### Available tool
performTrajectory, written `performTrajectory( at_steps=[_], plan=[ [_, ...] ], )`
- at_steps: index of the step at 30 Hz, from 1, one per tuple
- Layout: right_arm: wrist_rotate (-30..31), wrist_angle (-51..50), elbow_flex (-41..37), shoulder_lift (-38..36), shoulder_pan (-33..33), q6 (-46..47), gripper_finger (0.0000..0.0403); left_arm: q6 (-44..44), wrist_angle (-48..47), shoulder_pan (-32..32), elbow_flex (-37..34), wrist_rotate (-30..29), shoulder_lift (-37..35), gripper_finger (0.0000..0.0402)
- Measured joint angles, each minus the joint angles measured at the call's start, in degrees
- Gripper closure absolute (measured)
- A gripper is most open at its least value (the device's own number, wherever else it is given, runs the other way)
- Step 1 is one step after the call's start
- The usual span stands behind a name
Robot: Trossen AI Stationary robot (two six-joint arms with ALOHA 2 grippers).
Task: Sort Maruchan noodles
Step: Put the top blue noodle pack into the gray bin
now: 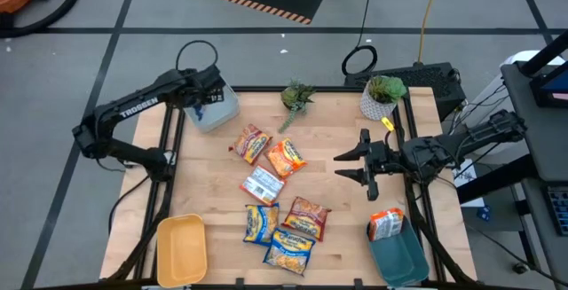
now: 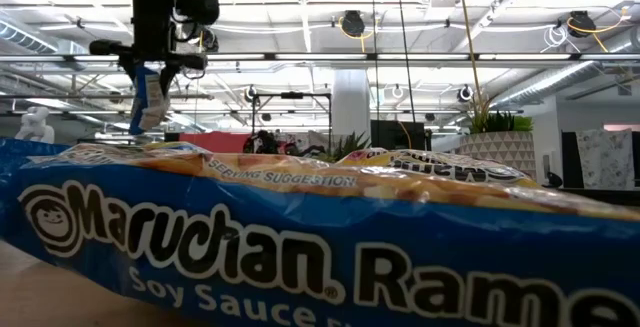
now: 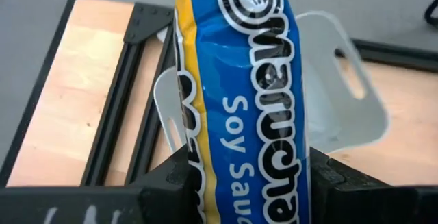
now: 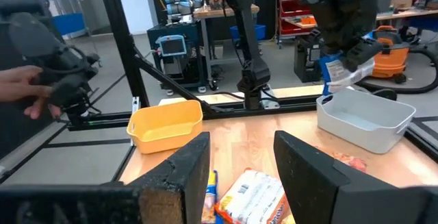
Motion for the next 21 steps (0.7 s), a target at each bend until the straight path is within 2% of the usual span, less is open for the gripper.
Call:
performTrajectory(
  at_steps=[14, 21],
  plan=[
    [0.2, 0.4, 0.0, 0.0, 2.9, 0.0, 0.0248, 3.0, 6.0, 4.1, -7.5, 0.3, 0.0, 0.025],
    [0.2, 0.4, 0.0, 0.0, 3.0, 1.1, 0.0248, 6.8, 9.7, 4.2, -9.0, -4.3, 0.0, 0.0249]
  ],
)
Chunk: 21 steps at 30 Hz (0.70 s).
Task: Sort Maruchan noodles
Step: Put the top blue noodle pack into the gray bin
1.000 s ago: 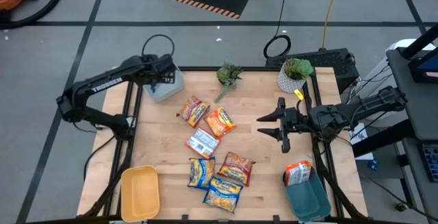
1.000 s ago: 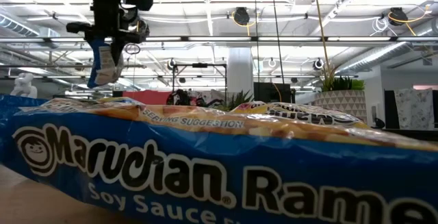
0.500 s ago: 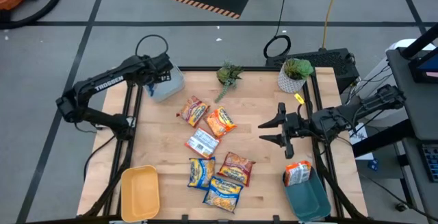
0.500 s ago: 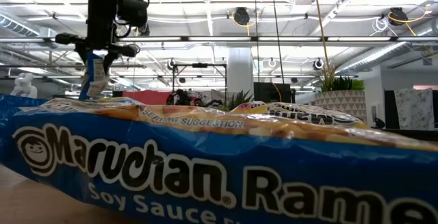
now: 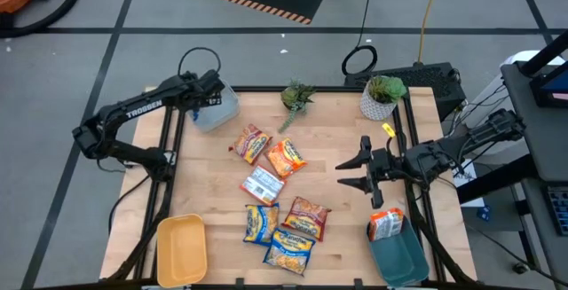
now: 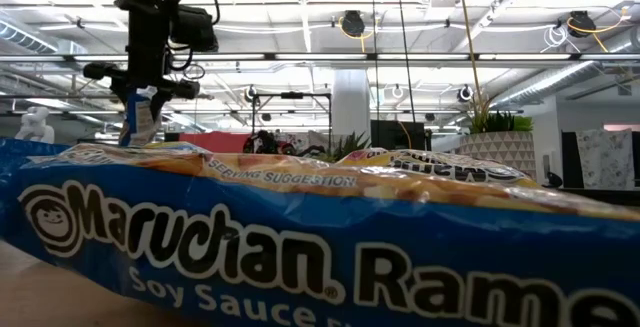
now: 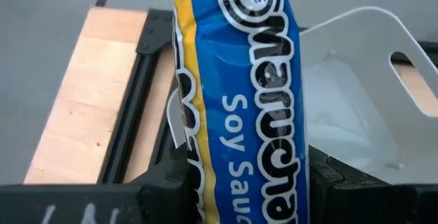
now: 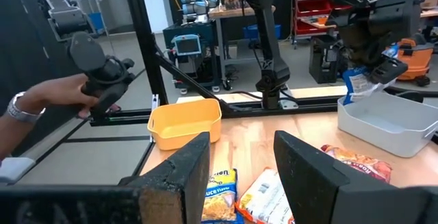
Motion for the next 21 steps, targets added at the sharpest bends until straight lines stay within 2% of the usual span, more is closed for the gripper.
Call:
performTrajectory(
  at_steps=[5, 14, 17, 21],
  plan=[
    [0.0, -0.4, 0.0, 0.0, 0.0, 0.4, 0.0248, 4.5, 0.0, -0.1, 0.0, 0.1, 0.0, 0.0226],
    [0.1, -0.1, -0.9, 0.0, 0.0, 1.9, 0.0248, 8.4, 0.1, -1.3, 0.0, -0.6, 0.0, 0.0117],
    [0.1, -0.1, -0.9, 0.0, 0.0, 1.9, 0.0248, 11.7, 1.1, -1.3, 0.3, 0.5, 0.0, 0.0107],
    [0.2, -0.1, -0.9, 0.0, 0.0, 1.9, 0.0248, 22.0, 1.5, -1.4, 2.7, 2.5, 0.0, 0.0106]
  ],
)
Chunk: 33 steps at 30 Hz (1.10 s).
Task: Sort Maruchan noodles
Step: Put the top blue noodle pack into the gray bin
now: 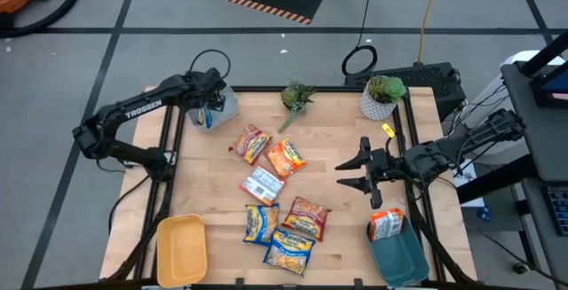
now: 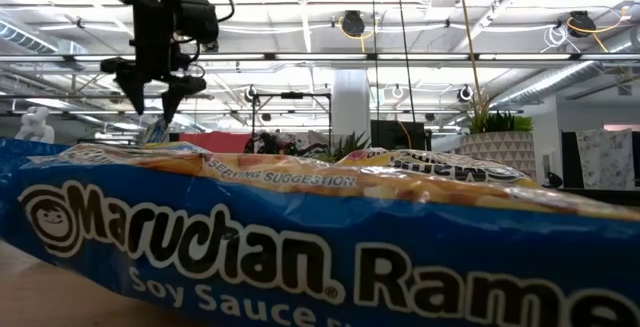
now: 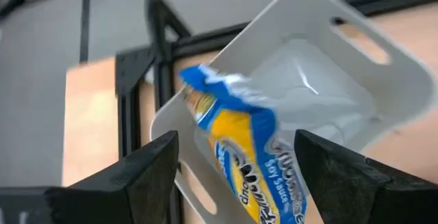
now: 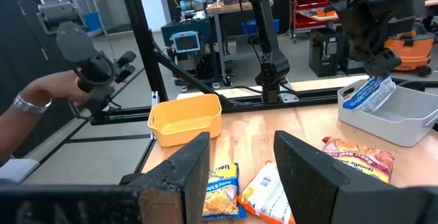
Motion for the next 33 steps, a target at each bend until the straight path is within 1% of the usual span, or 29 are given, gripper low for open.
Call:
performTrajectory(
  at_steps=[2, 4, 6, 12, 15, 18, 23, 26, 30, 33],
  plan=[
    [0.4, 0.0, 0.0, 0.0, 0.0, -0.2, 0.0248, 2.9, 0.0, -0.4, 1.4, 1.1, 0.0, 0.0106],
    [1.4, 0.1, 0.0, 0.0, 0.0, -0.3, 0.0248, 3.5, -0.4, -0.9, 2.6, 2.1, 0.0, 0.0106],
    [1.5, 0.1, 0.0, 0.0, 0.0, -0.4, 0.0248, 3.2, -1.8, -1.5, 3.5, 1.8, 0.0, 0.0106],
    [1.4, 0.1, 0.0, 0.0, 0.0, -0.4, 0.0248, -10.1, -13.7, -1.3, 3.3, -7.4, -0.1, 0.0106],
    [1.4, 0.1, 0.0, 0.0, 0.0, -0.4, 0.0248, -12.3, -16.8, -0.3, 1.8, -7.5, 0.0, 0.0108],
    [1.4, 0.1, 0.0, 0.0, 0.0, 0.1, 0.0248, -12.6, -15.4, 0.5, -0.9, -7.5, 0.0, 0.0126],
    [1.2, 0.1, 0.0, 0.0, 1.3, 0.7, 0.0248, -7.0, -3.9, 2.1, -6.0, -7.2, 0.0, 0.0167],
    [1.4, 0.1, 0.0, 0.0, 1.9, 0.6, 0.0248, -1.3, 8.4, 2.7, -8.7, -6.2, 0.0, 0.0184],
    [1.5, 1.3, 0.0, 0.0, 2.0, 0.6, 0.0248, 8.8, 26.6, 3.1, -12.3, 0.1, 0.0, 0.0197],
    [1.5, 2.1, 0.0, 0.0, 2.0, -0.3, 0.0248, 13.1, 36.0, 3.0, -14.0, 4.9, 0.0, 0.0199]
  ],
)
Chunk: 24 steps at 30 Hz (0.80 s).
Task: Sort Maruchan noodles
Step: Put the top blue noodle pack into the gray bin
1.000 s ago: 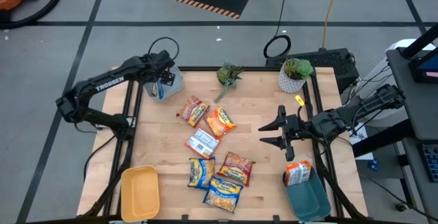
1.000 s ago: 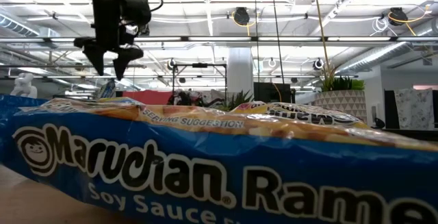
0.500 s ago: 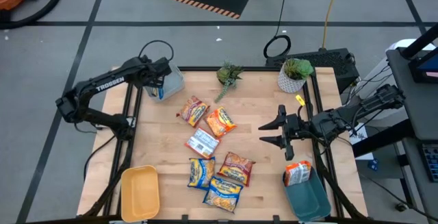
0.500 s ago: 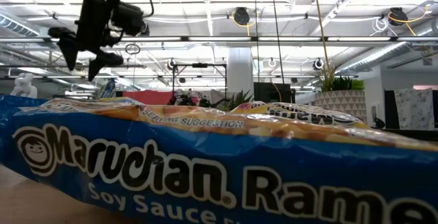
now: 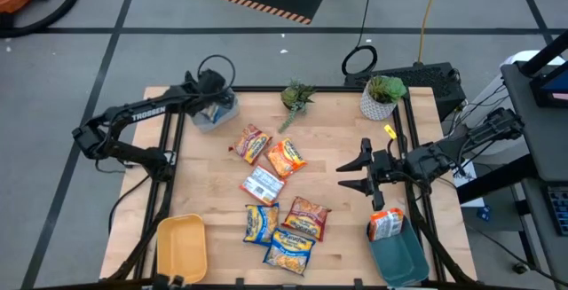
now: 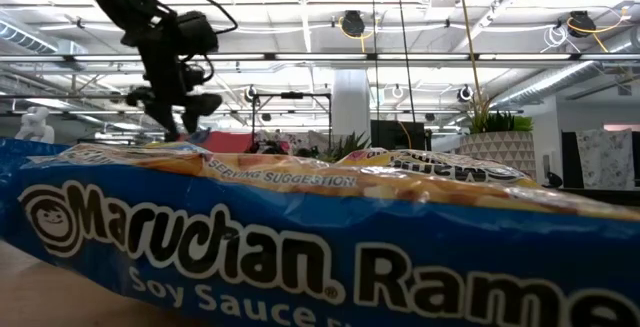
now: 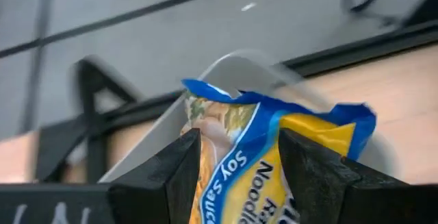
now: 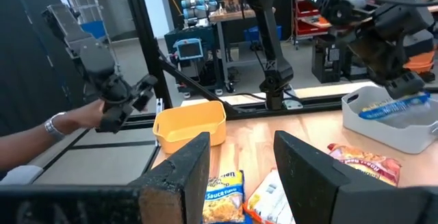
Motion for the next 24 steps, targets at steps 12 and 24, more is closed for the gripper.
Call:
performTrajectory(
  at_steps=[12, 24],
  plan=[
    [-0.1, 0.3, 0.0, 0.0, 0.0, -1.1, 0.0248, 5.7, -5.2, -2.1, 0.0, 10.7, 0.0, 0.0199],
    [-0.1, 0.2, 0.0, 0.1, 0.0, 0.3, 0.0248, 4.2, -6.2, -9.9, -4.0, 1.9, 0.0, 0.0199]
  ],
)
